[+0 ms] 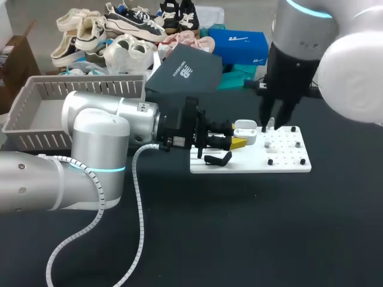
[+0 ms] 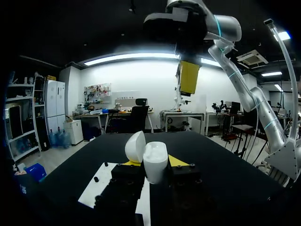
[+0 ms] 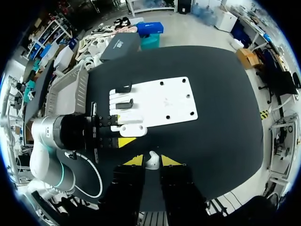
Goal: Pick up each earbud case from the left stands, insert the matching earbuds, close the lid, and place the case in the box.
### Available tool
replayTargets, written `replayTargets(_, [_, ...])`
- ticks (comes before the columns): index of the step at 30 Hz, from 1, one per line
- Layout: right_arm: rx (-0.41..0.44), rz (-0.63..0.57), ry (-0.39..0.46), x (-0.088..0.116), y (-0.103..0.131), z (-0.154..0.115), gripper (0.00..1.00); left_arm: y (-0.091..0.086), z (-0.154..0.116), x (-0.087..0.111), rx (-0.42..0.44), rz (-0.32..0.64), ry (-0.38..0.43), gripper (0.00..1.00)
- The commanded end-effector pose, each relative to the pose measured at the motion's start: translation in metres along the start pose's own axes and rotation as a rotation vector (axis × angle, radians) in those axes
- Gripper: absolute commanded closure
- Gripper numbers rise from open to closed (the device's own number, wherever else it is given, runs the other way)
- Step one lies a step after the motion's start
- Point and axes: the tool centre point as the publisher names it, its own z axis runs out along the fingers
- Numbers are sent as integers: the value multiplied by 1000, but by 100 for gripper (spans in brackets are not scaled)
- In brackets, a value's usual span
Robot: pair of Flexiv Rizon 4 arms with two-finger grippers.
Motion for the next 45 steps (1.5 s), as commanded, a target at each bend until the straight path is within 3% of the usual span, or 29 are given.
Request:
replayTargets(1, [-17, 2, -51, 15, -8, 2, 100, -1, 0, 0, -5, 1, -1, 100])
replayTargets(13, [-13, 5, -55, 14, -7, 2, 100, -1, 0, 0, -5, 1, -1, 100])
replayTargets(16, [4, 84, -31, 9, 3, -4, 100, -1, 0, 0, -5, 1, -1, 100])
replayTargets(21, [58, 208, 12, -3, 18, -3, 100, -1, 0, 0, -5, 1, -1, 100])
replayTargets(30, [165, 240, -19, -12, 30, 7, 100, -1, 0, 0, -5, 1, -1, 100])
replayTargets(39, [220, 257, -21, -19, 22, 19, 100, -1, 0, 0, -5, 1, -1, 100])
replayTargets(45, [201, 263, -9, -20, 21, 23, 100, -1, 0, 0, -5, 1, -1, 100])
